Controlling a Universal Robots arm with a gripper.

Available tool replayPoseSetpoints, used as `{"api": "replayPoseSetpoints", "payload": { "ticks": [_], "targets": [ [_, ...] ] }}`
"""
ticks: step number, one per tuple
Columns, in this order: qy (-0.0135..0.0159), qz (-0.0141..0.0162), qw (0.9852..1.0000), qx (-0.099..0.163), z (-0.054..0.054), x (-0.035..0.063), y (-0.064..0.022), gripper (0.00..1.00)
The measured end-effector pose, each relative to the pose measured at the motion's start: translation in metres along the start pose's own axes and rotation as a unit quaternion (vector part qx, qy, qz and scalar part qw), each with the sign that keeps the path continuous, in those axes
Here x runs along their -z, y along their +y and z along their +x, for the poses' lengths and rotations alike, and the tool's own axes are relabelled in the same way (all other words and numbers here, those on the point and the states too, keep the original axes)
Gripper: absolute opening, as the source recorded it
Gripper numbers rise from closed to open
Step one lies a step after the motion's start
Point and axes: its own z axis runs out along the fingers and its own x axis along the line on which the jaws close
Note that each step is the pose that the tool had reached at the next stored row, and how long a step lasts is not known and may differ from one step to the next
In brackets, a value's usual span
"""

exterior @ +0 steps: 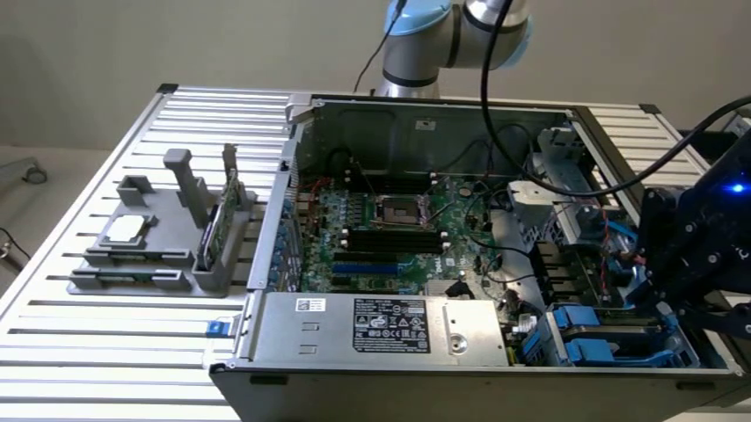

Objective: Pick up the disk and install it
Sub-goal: 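Insert the second disk wire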

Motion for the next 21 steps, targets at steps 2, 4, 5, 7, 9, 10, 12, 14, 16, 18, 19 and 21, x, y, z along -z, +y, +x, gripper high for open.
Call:
{"api": "replayPoseSetpoints", "payload": {
  "ticks": [2, 4, 5, 7, 9, 10, 12, 14, 16, 18, 19, 21],
  "targets": [
    [-0.0006, 0.0075, 1.0, -0.006, 0.0, -0.0007, 0.0, 0.16],
    [-0.0012, 0.0129, 0.9999, -0.01, 0.0, -0.0021, 0.0, 0.16],
    [-0.0017, 0.0147, 0.9998, -0.011, 0.001, -0.0029, 0.0, 0.16],
    [-0.0028, 0.015, 0.9998, -0.014, 0.003, -0.0056, 0.0001, 0.16],
    [-0.0036, 0.015, 0.9998, -0.015, 0.007, -0.0078, 0.0004, 0.16],
    [-0.004, 0.0151, 0.9998, -0.015, 0.008, -0.0085, 0.0005, 0.16],
    [-0.0059, 0.0151, 0.9997, -0.015, 0.012, -0.0088, 0.0008, 0.16],
    [-0.0099, 0.0153, 0.9997, -0.016, 0.014, -0.0088, 0.0017, 0.16],
    [-0.0166, 0.0156, 0.9996, -0.018, 0.014, -0.0085, 0.0029, 0.16],
    [-0.0216, 0.0158, 0.9995, -0.019, 0.015, -0.0083, 0.0041, 0.16],
    [-0.0226, 0.0159, 0.9994, -0.02, 0.015, -0.0084, 0.0042, 0.16],
    [-0.0232, 0.0159, 0.9994, -0.021, 0.015, -0.0085, 0.0042, 0.16]
  ]
}}
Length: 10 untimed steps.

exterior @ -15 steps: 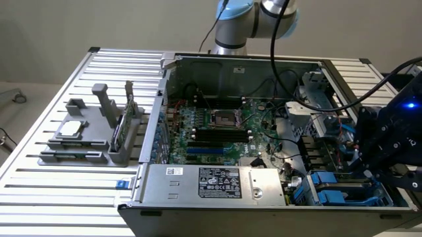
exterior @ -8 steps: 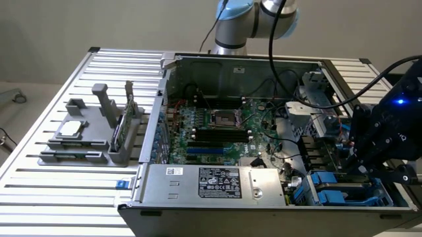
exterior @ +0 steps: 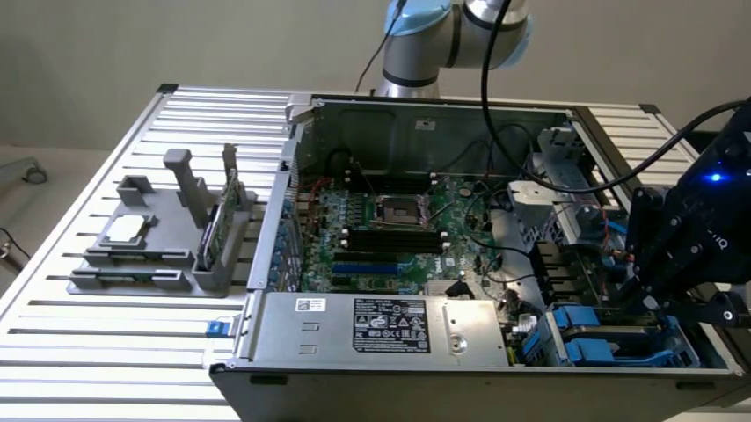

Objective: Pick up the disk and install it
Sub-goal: 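Insert the second disk wire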

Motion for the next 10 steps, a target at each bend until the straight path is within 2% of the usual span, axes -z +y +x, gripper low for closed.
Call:
{"api": "replayPoseSetpoints", "payload": {
  "ticks": [10],
  "targets": [
    [-0.0006, -0.0005, 1.0, 0.0, 0.0008, 0.0002, 0.0014, 0.16]
  ]
}}
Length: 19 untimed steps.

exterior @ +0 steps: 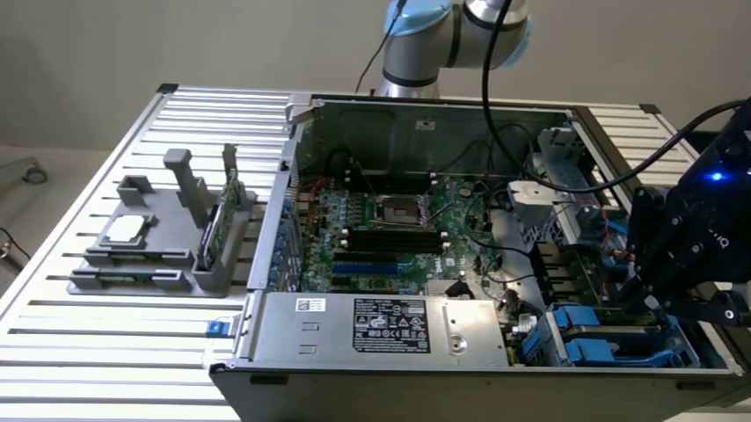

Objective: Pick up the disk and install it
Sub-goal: 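Insert the second disk wire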

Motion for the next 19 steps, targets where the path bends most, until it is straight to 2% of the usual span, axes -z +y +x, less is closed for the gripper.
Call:
{"api": "replayPoseSetpoints", "payload": {
  "ticks": [19],
  "targets": [
    [0.0001, -0.0017, 1.0, -0.005, -0.0001, -0.003, 0.0023, 0.16]
  ]
}}
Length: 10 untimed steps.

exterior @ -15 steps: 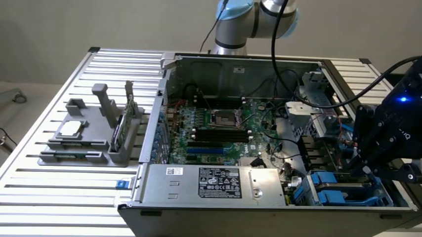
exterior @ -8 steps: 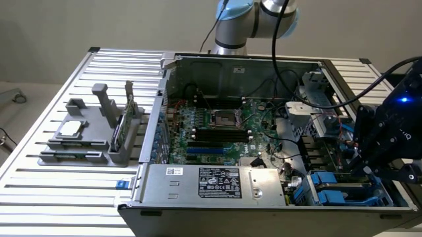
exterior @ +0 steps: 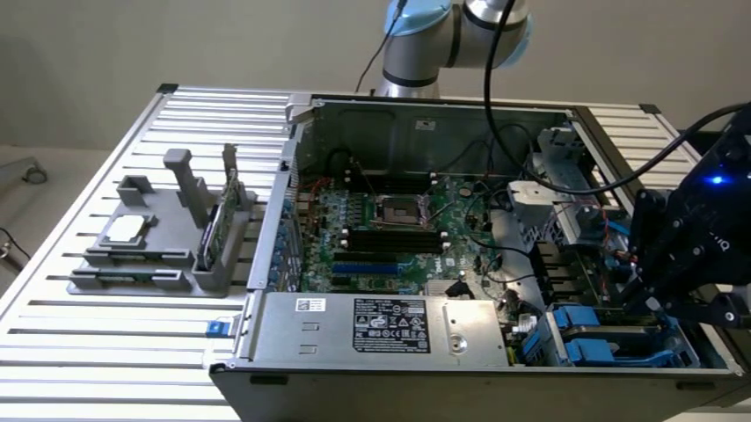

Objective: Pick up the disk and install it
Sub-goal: 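Insert the second disk wire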

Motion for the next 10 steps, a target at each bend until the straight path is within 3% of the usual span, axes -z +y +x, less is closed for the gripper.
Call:
{"api": "replayPoseSetpoints", "payload": {
  "ticks": [10],
  "targets": [
    [0.0003, -0.0001, 0.9999, -0.014, 0.0, -0.0004, 0.0001, 0.16]
  ]
}}
